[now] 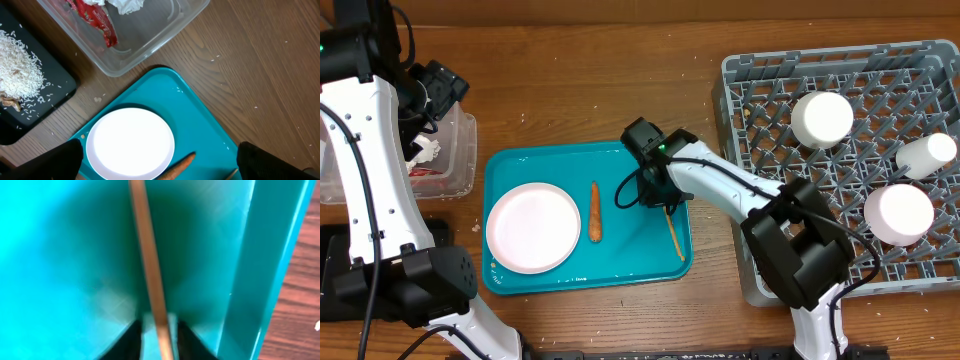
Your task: Sort waste into correct bins and load items into the dishwasher
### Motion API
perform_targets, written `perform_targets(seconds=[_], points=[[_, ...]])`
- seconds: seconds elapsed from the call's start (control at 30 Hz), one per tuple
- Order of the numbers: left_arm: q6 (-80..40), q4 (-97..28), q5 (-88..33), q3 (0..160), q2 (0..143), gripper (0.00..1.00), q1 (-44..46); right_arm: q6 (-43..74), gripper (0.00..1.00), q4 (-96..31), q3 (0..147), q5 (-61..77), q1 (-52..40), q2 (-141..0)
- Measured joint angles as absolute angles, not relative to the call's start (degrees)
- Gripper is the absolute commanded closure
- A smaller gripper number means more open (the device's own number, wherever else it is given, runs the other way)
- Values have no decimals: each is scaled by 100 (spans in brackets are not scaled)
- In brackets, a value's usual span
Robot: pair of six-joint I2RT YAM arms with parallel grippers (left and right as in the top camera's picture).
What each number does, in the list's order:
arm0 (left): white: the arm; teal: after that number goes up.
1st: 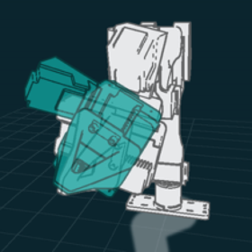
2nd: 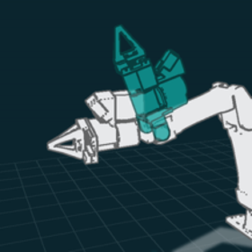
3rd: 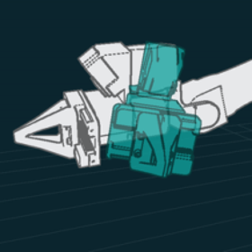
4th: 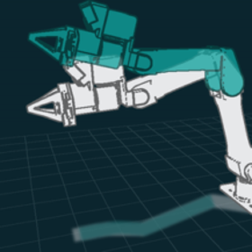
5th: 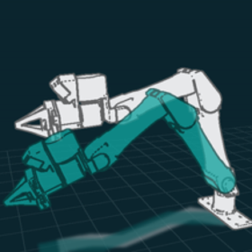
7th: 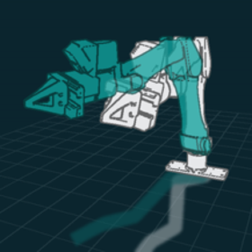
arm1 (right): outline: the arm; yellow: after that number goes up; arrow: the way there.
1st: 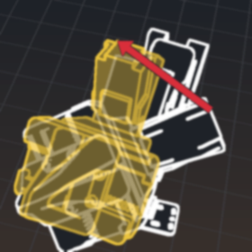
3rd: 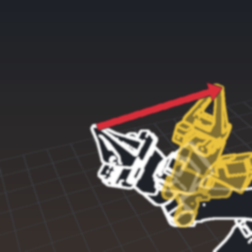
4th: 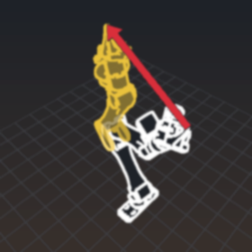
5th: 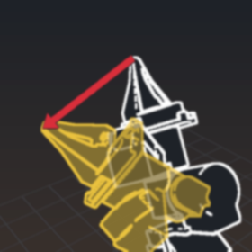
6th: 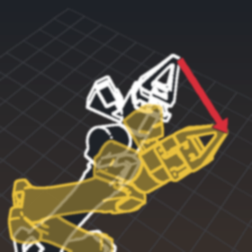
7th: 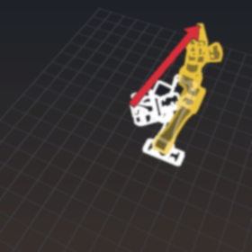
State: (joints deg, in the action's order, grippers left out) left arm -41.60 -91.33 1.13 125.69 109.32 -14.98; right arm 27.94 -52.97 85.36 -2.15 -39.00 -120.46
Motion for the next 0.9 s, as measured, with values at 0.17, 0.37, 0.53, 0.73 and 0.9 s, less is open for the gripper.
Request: perform_targets(seconds=[0.17, 0.37, 0.53, 0.73, 0.9], points=[[-4160, -9135, 113, 12569, 10932, 0, -1498, 2810, 96, -5535, 8556, -233, -3909, -12038], [-4160, -9135, 115, 12569, 10932, 0, -1498, 2657, 96, -6495, 9378, -130, -3898, -12073], [-4160, -9146, 113, 12569, 10932, 0, -1498, 2314, 96, -7363, 10989, -82, -3586, -12051], [-4160, -9174, 113, 12569, 10932, 0, -1498, 1695, 96, -8117, 12348, -373, -2259, -11852], [-4160, -9159, 115, 12569, 10932, 0, -1498, 1002, 96, -8173, 12376, -314, -1297, -11824]])
